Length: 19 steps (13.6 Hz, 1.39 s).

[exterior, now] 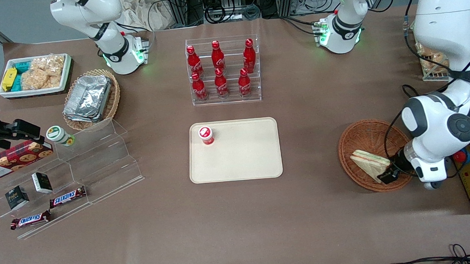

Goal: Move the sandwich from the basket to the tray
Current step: 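Lower the left gripper onto the wrapped sandwich in the basket and close, then lift the sandwich out of the basket with the left gripper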

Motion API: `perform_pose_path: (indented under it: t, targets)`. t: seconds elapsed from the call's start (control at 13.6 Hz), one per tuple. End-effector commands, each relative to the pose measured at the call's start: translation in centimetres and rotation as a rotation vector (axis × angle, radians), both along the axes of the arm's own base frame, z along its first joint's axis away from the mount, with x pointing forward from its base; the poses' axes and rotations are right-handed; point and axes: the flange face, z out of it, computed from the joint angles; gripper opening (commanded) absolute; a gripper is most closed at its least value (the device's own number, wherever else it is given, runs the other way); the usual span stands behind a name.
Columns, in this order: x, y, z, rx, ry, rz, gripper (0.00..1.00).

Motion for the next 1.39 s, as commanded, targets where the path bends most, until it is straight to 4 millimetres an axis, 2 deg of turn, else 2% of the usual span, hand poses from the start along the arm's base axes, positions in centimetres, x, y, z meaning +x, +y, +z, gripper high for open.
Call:
perform_pose_path:
  t: [0.0, 0.07, 0.22, 0.29, 0.37, 0.44, 0.59, 0.81, 1.03, 1.17, 1.32]
  targets:
    - [0.1, -0.4, 0.0, -0.007, -0.005, 0.013, 0.82]
    - [0.1, -0.5, 0.3, -0.007, -0.007, 0.011, 0.57]
    - [0.1, -0.5, 0.8, -0.005, -0.01, 0.007, 0.23]
    - [0.1, -0.5, 1.6, -0.005, -0.009, 0.004, 0.1]
    - [0.0, -0.6, 2.6, -0.001, 0.005, -0.008, 0.08]
    - [-0.2, -0.7, 5.1, -0.001, 0.013, -0.027, 0.07]
    - [-0.7, -1.0, 11.1, 0.008, 0.038, -0.098, 0.01]
    - [-1.4, -1.4, 19.8, 0.038, 0.073, -0.167, 0.0]
    - [-2.9, -5.0, 26.6, 0.053, 0.076, -0.241, 0.0]
    - [-5.0, -8.7, 30.4, 0.079, 0.087, -0.309, 0.0]
    - [-7.2, -12.7, 33.2, 0.099, 0.081, -0.382, 0.0]
